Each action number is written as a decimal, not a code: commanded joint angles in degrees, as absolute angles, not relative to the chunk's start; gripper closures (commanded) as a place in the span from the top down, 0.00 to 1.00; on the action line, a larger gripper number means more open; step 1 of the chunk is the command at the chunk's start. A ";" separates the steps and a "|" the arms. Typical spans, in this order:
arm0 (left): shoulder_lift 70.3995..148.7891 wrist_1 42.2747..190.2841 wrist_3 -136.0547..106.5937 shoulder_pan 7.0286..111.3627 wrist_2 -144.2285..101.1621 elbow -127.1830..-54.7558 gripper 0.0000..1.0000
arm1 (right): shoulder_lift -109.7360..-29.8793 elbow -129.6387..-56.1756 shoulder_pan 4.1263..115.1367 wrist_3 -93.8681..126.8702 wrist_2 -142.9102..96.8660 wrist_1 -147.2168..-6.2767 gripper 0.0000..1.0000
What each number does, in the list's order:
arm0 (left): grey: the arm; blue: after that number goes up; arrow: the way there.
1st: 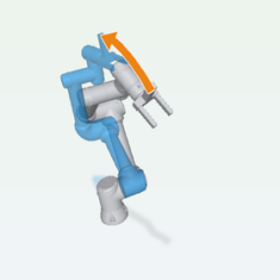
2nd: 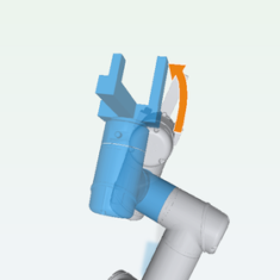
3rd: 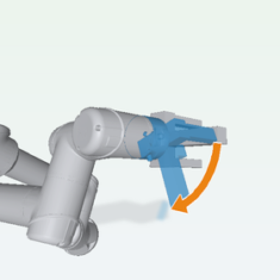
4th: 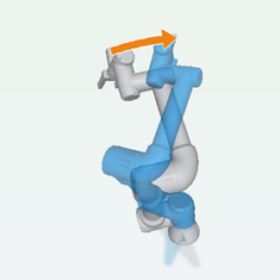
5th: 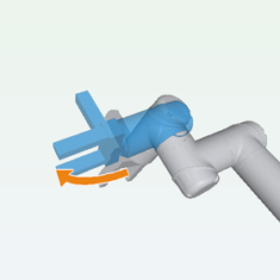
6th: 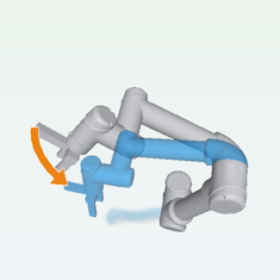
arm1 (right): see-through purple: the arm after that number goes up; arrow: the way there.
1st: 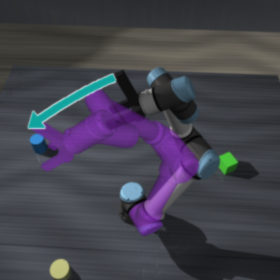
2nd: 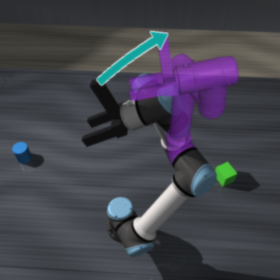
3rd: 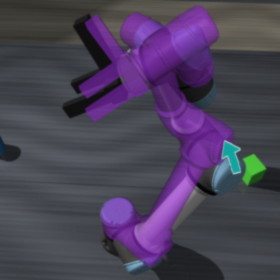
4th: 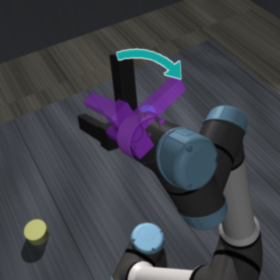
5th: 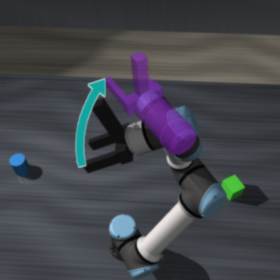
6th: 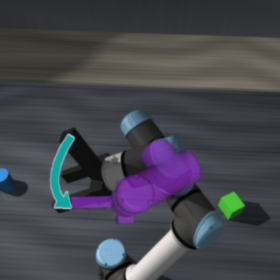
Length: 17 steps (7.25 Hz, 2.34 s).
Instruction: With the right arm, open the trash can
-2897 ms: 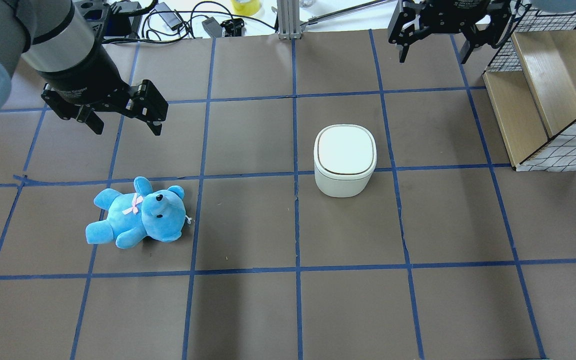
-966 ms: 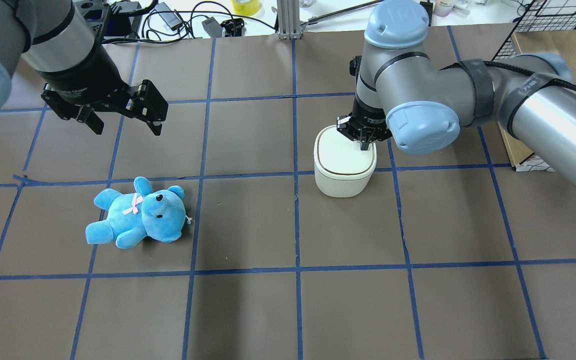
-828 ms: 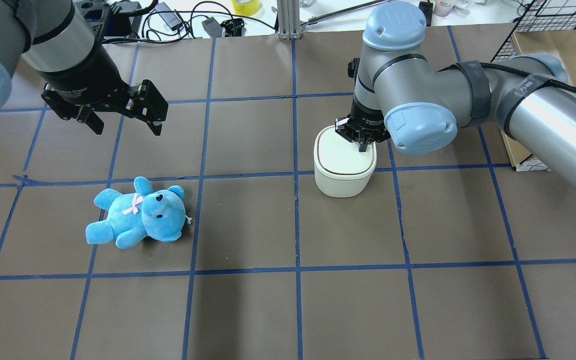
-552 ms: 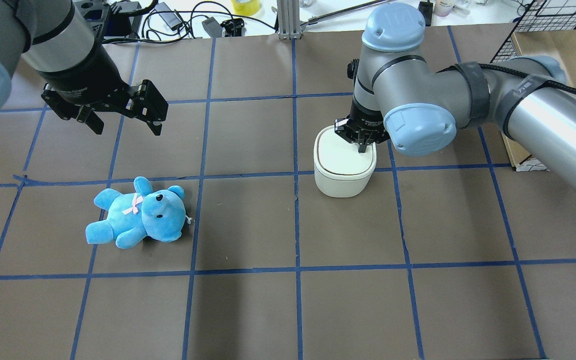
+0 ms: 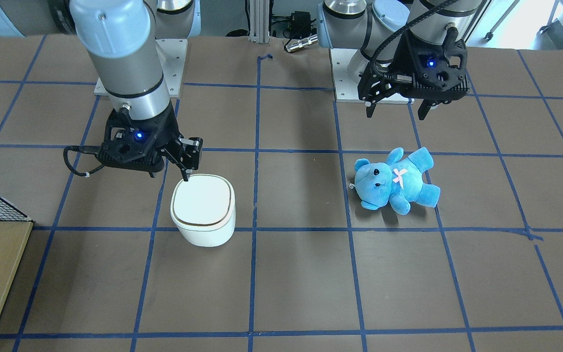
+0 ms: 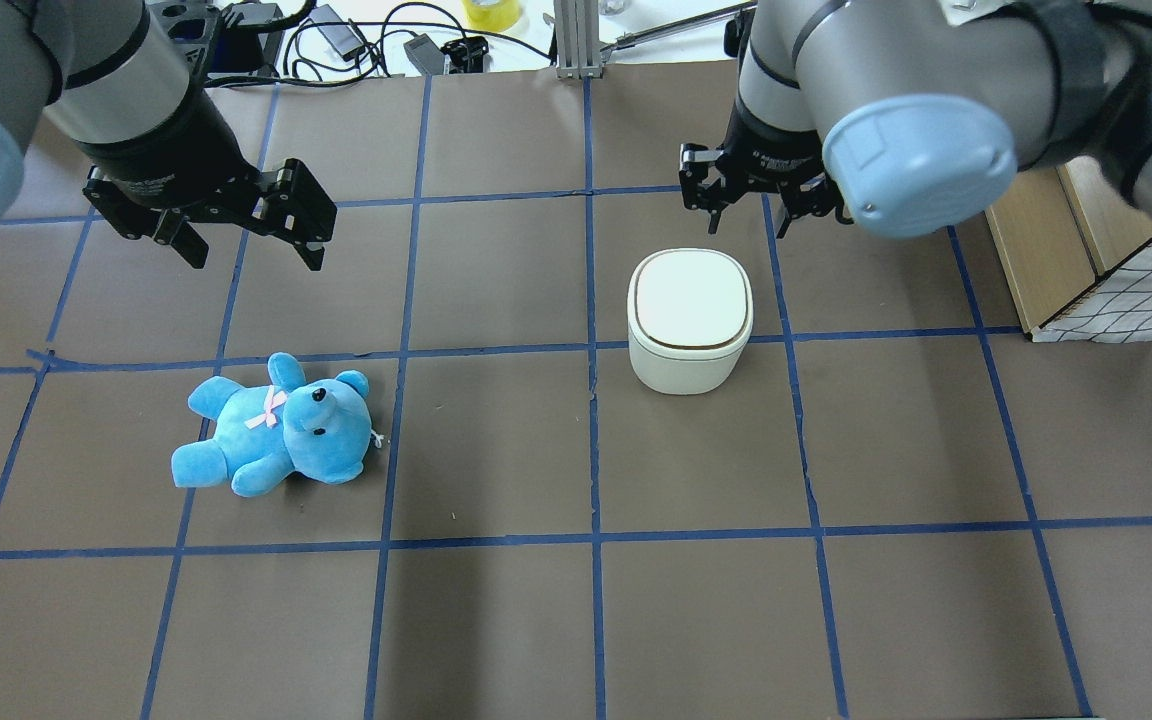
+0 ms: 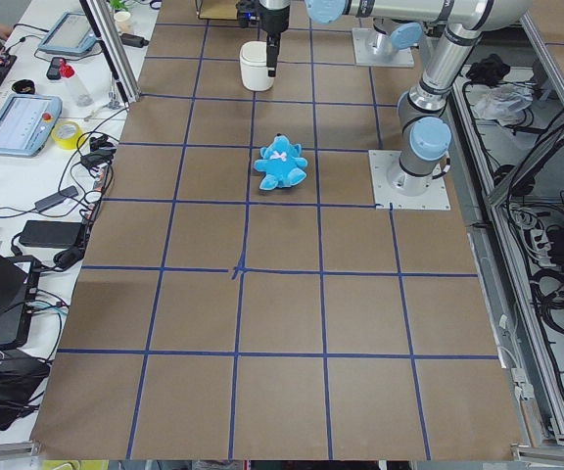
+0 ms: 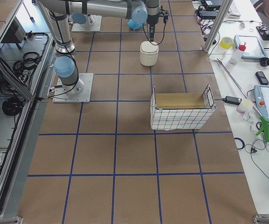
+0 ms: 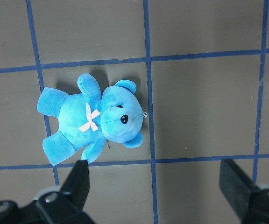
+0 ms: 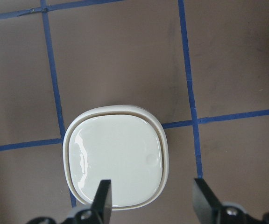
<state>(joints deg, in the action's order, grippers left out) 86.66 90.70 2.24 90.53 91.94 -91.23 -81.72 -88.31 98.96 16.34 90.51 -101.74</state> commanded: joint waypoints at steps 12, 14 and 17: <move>86.66 90.70 2.20 90.53 91.93 -91.23 1.00 | -81.91 -80.24 98.44 15.56 92.20 -92.99 1.00; 86.66 90.70 2.29 90.53 91.93 -91.23 1.00 | -82.18 -79.28 98.26 15.38 92.11 -92.47 1.00; 86.66 90.70 2.28 90.53 91.93 -91.23 1.00 | -82.27 -79.10 98.09 13.71 92.20 -92.37 1.00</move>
<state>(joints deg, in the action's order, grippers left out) 86.66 90.70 2.25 90.53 91.93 -91.23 -82.23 -79.15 98.13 14.01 92.19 -92.44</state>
